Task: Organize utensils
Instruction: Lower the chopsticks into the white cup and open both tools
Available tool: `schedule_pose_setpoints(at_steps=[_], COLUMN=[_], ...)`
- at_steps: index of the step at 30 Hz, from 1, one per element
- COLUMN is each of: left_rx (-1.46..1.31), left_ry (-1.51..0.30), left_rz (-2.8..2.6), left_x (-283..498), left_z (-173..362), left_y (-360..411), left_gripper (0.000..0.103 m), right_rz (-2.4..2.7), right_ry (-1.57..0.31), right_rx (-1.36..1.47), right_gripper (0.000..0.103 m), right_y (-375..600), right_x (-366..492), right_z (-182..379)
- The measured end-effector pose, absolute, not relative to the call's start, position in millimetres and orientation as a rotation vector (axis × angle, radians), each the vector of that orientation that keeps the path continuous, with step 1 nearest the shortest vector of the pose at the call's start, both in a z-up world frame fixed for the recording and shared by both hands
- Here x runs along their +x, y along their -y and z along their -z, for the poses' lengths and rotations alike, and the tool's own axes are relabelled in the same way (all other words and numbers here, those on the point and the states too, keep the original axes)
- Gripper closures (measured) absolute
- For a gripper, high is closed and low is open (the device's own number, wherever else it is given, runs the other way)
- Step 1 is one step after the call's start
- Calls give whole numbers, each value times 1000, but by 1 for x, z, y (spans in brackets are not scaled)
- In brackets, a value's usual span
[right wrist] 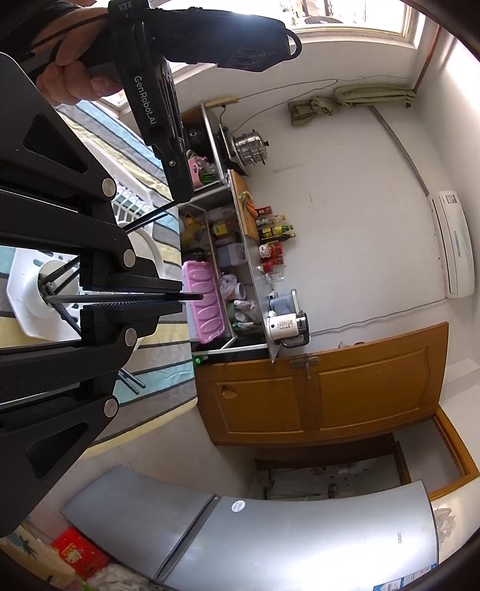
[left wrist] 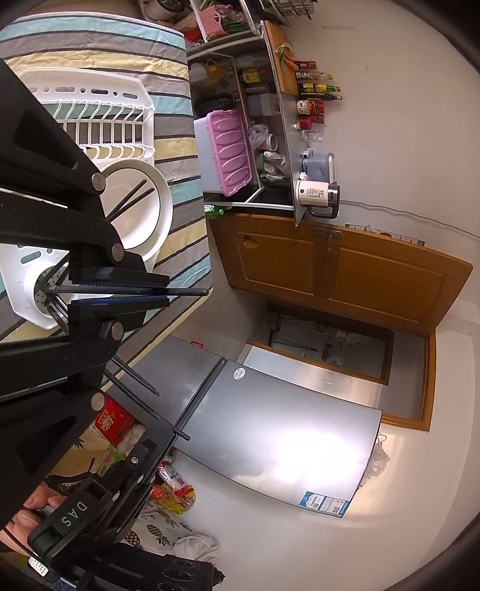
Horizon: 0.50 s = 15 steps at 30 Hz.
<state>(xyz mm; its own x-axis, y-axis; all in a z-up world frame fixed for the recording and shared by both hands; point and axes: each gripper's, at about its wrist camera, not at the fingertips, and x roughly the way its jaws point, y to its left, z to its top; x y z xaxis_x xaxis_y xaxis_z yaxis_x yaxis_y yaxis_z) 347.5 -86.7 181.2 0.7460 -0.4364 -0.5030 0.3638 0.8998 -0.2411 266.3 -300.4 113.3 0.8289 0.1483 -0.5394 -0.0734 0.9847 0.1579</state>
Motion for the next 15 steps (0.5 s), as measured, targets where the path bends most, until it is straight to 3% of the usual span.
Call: schedule_pose_setpoints(at_steps=[15], left_rx=[-155], left_ry=[-682], left_rz=[397], left_x=[369], left_z=[-134], left_y=[73], left_gripper=[99], right_rz=[-79], right_ry=[-673], right_rx=[157], right_gripper=[99], right_y=[317], right_x=[275], right_z=[-77])
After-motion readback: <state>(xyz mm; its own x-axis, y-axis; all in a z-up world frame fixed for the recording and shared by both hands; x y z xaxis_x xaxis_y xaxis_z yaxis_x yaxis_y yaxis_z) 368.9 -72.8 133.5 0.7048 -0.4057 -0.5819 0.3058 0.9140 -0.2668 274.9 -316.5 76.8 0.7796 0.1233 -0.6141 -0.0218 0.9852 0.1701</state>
